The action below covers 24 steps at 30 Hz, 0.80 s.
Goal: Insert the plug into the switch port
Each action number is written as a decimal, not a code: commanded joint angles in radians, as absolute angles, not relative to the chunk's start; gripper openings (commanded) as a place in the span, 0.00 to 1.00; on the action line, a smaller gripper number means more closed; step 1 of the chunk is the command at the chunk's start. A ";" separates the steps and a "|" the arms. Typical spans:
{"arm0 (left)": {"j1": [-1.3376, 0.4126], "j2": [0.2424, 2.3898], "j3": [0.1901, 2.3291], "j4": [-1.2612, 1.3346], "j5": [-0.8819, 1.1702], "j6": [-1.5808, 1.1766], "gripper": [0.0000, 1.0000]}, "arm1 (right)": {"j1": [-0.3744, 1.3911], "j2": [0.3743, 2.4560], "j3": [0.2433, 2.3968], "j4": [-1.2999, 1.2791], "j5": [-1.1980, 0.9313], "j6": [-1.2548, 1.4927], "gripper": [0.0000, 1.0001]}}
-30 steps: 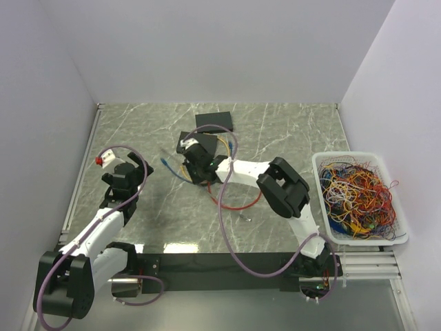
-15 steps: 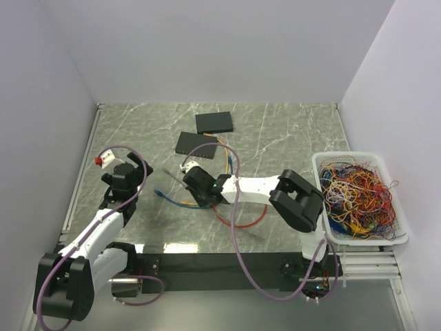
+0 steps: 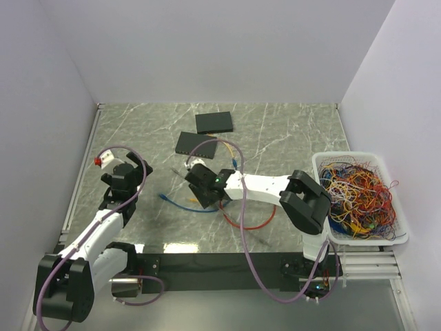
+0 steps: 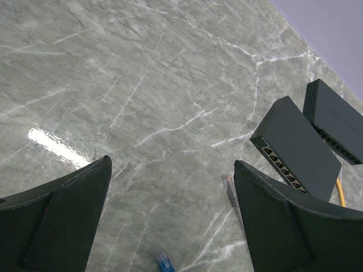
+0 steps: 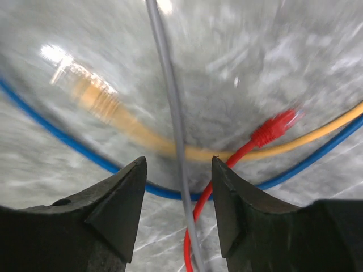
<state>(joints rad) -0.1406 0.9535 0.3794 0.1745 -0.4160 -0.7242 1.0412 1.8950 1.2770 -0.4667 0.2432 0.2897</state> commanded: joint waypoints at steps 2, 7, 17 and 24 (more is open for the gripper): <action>-0.135 0.942 0.356 0.216 -0.408 -0.746 0.95 | 1.045 1.864 1.475 -0.505 0.270 0.258 0.57; -0.129 0.971 0.360 0.212 -0.397 -0.773 0.94 | 1.017 2.003 1.664 -0.489 0.206 0.227 0.56; -0.115 0.996 0.302 0.287 -0.374 -0.808 0.92 | 0.942 2.327 2.120 -0.560 0.091 0.225 0.54; -0.115 1.009 0.299 0.310 -0.382 -0.819 0.90 | 0.922 2.414 2.131 -0.554 0.051 0.222 0.54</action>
<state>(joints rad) -0.1200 1.0103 0.2989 0.2543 -0.3889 -0.8066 0.9203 2.4092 2.0876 -0.5480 0.0830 0.2359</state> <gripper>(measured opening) 0.902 0.544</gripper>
